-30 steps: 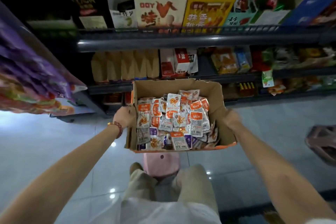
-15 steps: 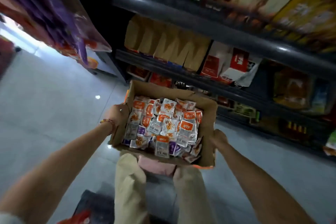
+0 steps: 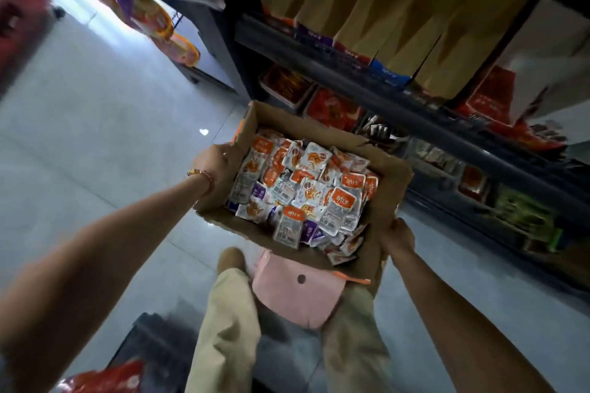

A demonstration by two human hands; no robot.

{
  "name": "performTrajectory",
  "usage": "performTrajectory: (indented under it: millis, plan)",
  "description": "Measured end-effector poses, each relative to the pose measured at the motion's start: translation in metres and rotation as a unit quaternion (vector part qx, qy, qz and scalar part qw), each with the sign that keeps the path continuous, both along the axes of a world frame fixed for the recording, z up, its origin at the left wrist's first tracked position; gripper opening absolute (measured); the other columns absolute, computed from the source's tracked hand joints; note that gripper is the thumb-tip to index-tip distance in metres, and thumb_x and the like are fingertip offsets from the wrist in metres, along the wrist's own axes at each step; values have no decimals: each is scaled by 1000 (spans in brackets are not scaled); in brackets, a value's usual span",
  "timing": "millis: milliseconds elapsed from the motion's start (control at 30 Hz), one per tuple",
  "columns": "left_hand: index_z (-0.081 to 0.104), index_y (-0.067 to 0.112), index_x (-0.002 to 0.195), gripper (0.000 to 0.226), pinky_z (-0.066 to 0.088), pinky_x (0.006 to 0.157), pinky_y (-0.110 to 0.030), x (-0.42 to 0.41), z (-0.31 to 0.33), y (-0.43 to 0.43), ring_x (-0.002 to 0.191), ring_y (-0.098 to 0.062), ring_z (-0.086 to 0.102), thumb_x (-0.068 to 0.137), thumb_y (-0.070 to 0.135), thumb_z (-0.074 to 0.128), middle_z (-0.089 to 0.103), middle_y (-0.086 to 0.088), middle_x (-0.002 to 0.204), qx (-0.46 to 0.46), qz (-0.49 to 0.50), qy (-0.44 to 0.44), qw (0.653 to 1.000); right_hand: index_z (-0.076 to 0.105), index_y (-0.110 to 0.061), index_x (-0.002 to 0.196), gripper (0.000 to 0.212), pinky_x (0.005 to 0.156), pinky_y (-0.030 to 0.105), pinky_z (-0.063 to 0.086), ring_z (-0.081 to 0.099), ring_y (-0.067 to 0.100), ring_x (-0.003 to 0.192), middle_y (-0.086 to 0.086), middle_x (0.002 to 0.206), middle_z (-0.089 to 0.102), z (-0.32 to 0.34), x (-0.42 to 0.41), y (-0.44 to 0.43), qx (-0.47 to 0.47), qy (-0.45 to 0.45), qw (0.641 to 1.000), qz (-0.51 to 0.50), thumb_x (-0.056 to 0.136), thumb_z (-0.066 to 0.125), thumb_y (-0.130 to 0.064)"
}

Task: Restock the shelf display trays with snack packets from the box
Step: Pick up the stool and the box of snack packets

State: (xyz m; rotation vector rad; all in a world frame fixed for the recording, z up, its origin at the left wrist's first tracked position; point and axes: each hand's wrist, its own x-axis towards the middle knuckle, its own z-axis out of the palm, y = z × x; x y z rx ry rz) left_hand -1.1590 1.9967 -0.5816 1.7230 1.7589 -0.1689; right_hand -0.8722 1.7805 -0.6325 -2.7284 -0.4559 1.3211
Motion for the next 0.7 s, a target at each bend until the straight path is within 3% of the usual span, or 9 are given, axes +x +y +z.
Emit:
performTrajectory:
  millis: [200,367,500,600,700]
  plan:
    - [66,15,118,33,36,69,-31,-15,-45,17,98,-40,60,90,7,51,67,-21,104,-10,-4,14,1000,55,-6,106,29,78,34,42,57,35,104,18,114,60,-30,5,15,11,-19,999,30,95,45,-31]
    - [69,10,108,27,34,68,-31,-28,-63,20,96,-39,61,87,2,53,67,-21,97,4,3,-20,1000,53,-4,96,18,72,32,37,50,27,85,13,96,56,-32,6,6,61,-40,997,20,92,48,-21]
    - [68,5,109,28,33,67,-29,-21,-67,18,93,-38,60,86,0,53,66,-18,95,34,16,-45,998,52,0,95,16,71,33,36,55,35,91,14,89,54,-29,5,0,100,-84,991,10,93,46,-15]
    - [68,8,111,31,33,68,-29,-10,-70,17,85,-28,56,86,1,52,59,-11,85,47,7,-53,997,48,0,95,18,72,34,36,55,39,96,23,97,58,-33,0,-8,96,-82,992,-12,95,45,-18]
    - [65,11,119,36,33,70,-28,-2,-76,15,97,-33,60,87,3,52,67,-17,97,42,-7,-54,998,47,-4,92,21,76,37,40,56,40,98,25,103,60,-44,-14,-19,73,-68,994,-40,97,46,-25]
